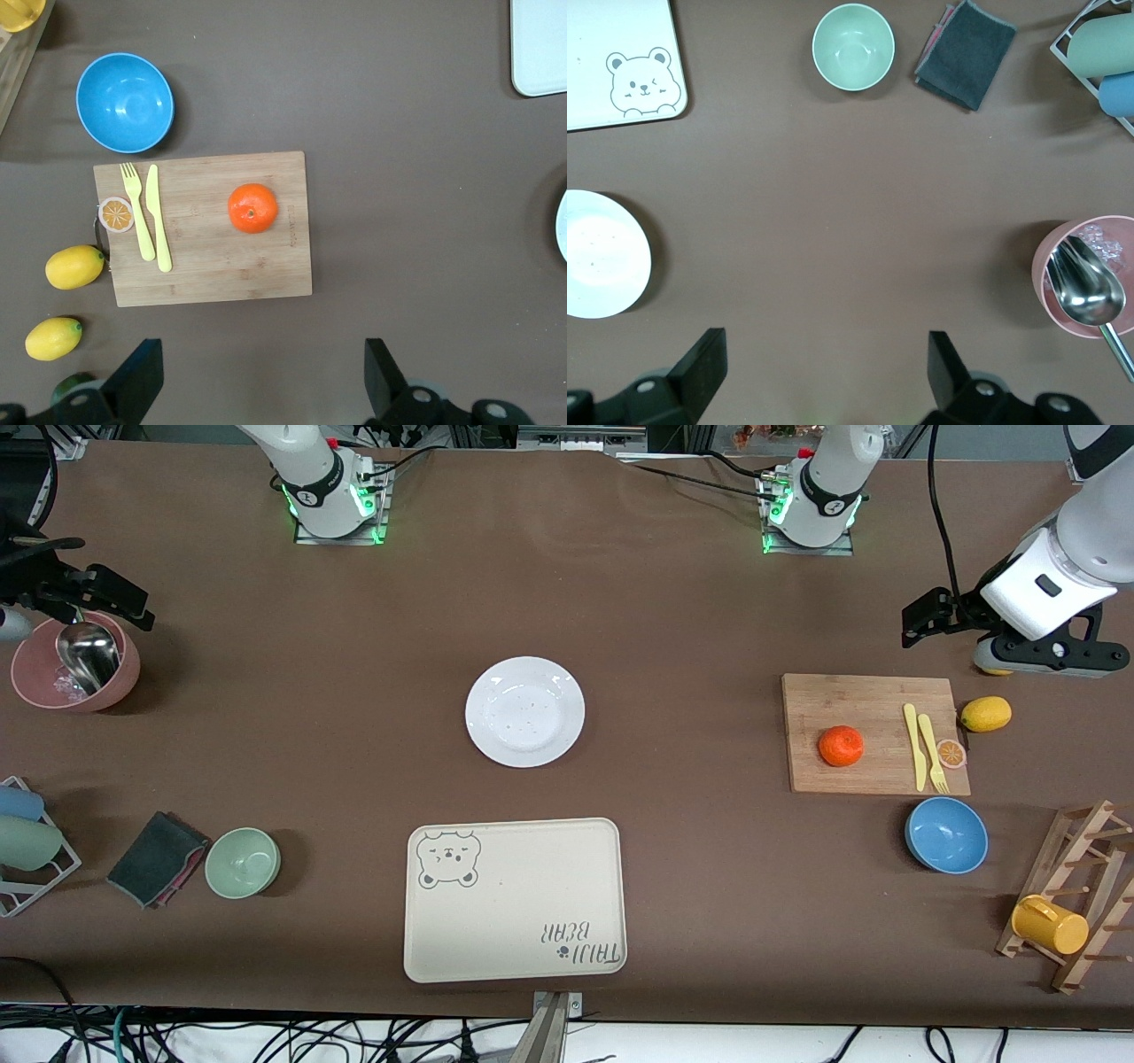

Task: Place orange and plate with both arms

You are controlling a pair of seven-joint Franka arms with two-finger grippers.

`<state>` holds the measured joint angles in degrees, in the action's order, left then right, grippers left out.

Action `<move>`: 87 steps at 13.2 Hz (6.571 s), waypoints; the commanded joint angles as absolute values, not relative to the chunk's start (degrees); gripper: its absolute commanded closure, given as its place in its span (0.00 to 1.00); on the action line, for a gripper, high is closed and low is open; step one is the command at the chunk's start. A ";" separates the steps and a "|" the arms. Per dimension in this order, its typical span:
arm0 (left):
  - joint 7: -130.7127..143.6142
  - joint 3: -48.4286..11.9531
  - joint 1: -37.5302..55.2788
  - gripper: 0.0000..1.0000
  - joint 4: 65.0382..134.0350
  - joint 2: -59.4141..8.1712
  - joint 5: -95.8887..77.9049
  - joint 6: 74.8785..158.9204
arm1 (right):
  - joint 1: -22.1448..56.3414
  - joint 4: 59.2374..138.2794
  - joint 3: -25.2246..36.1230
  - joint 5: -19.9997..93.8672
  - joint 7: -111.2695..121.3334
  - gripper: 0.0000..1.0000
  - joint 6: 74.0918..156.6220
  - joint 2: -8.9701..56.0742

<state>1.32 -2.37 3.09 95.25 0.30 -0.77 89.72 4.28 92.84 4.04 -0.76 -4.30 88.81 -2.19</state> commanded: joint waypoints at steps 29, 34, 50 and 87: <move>0.97 -2.29 2.72 0.00 93.69 -0.26 -1.58 88.59 | 4.13 93.16 4.04 -0.18 -4.83 0.00 88.16 -2.64; 1.05 -2.29 2.72 0.00 93.69 -0.26 -1.58 88.59 | 4.13 93.25 4.04 -0.18 -4.83 0.00 87.89 -2.64; 1.05 -2.29 2.81 0.00 93.69 -0.26 -1.67 88.59 | 4.13 93.16 4.13 -0.18 -4.83 0.00 87.71 -2.64; 0.88 -2.55 2.82 0.00 94.48 -9.91 -2.64 90.95 | 4.13 93.25 4.13 -0.09 -4.92 0.00 87.28 -2.64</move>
